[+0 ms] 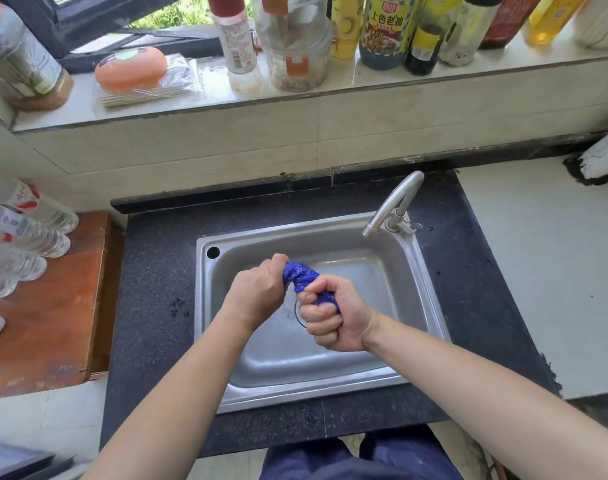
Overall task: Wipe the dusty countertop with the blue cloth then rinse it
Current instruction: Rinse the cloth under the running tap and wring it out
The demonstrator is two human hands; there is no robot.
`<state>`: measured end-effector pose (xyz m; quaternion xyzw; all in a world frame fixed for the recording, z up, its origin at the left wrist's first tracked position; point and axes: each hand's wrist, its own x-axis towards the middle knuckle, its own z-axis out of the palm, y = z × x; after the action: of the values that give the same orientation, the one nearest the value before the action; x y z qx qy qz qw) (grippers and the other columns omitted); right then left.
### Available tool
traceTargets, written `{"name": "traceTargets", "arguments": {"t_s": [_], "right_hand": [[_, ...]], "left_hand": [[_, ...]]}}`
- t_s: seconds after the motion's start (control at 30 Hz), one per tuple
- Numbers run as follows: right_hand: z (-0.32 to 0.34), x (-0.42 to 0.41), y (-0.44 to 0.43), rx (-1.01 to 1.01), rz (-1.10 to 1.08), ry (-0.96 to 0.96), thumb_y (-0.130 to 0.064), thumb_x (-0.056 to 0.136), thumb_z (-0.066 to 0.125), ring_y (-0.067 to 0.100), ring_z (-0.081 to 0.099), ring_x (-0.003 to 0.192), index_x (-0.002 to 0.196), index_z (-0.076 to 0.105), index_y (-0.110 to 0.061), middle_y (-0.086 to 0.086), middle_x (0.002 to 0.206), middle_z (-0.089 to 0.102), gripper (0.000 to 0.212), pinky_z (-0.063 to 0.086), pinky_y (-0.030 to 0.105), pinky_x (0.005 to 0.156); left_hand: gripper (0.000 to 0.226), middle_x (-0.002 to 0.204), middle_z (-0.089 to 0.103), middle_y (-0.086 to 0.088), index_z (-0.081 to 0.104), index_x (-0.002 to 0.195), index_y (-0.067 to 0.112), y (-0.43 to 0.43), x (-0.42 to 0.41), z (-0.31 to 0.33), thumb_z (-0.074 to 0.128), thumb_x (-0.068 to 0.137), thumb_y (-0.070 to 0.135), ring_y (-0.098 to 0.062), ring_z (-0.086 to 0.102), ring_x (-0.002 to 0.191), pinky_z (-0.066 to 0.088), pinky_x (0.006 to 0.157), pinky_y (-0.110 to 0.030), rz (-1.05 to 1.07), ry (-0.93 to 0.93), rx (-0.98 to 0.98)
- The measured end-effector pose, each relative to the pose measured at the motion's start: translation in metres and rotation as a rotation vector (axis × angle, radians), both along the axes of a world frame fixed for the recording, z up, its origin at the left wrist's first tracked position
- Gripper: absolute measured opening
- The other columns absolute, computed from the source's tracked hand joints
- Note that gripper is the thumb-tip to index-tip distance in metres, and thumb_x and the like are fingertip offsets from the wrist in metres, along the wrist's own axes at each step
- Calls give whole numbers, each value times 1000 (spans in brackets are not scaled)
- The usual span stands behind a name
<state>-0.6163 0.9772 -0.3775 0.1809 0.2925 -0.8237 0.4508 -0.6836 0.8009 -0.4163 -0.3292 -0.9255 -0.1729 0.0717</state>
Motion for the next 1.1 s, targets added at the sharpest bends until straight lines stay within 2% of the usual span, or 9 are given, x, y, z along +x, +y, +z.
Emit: {"name": "traceTargets", "arguments": {"t_s": [0.1,0.27,0.4,0.47,0.57,0.7,0.8,1.0,1.1], "right_hand": [[0,3,-2,-39,-6,-36,-28,82,43,5,13,36,65,43,-23,-12,44,23,18,8,16,38],[-17,-8,10,757,184,338,-19,87,57,13,25,47,71,41,-22,-5,55,36,23,20,22,45],[-34,-11,36,1143,370,628,-35,78,63,14,56,85,101,54,-25,-7,91,61,26,48,30,77],[-36,-11,43,1217,391,741,-41,78,54,12,52,106,123,52,-29,-5,114,58,47,44,31,96],[-36,-14,50,1266,309,891,-33,85,60,8,46,113,135,48,-32,-5,120,50,52,37,27,103],[-37,-13,50,1319,137,1109,-24,86,67,7,49,110,134,50,-24,-5,118,45,50,42,24,100],[-40,-9,48,1357,42,1328,-17,84,67,14,50,111,130,48,-19,0,121,43,49,45,28,98],[-35,-12,53,1376,23,1623,-3,78,65,30,51,113,129,45,-13,10,126,53,55,42,39,101],[-31,-19,54,1457,145,1677,-12,80,55,27,51,101,135,50,-7,9,114,56,55,42,34,95]], "left_hand": [[11,57,51,-4,39,93,14,-1,2,-7,40,83,18,-30,49,38,28,35,-27,26,-19,-23],[20,80,53,2,37,103,17,-4,5,-2,49,99,33,-35,55,74,38,59,-37,144,-498,-286],[24,78,64,7,52,103,27,-8,11,8,68,88,36,-9,58,66,46,64,-32,230,-889,139],[21,78,58,4,59,112,23,-3,15,16,61,96,37,-4,50,59,41,60,-21,249,-1132,332],[30,76,52,-6,62,114,11,0,19,22,51,102,36,-13,46,63,38,56,-17,338,-1291,515],[37,102,69,-6,64,109,13,-4,16,29,71,79,33,-23,67,93,56,87,-47,406,-1470,751],[27,108,70,-10,62,107,15,-8,16,36,71,86,31,-34,68,101,58,84,-50,353,-1670,871],[43,112,66,-27,54,110,13,-7,15,45,70,84,42,-23,62,76,43,60,-30,216,-1712,644],[31,87,66,-12,65,100,15,-5,14,44,69,84,41,-15,57,66,42,60,-26,150,-1712,534]]}}
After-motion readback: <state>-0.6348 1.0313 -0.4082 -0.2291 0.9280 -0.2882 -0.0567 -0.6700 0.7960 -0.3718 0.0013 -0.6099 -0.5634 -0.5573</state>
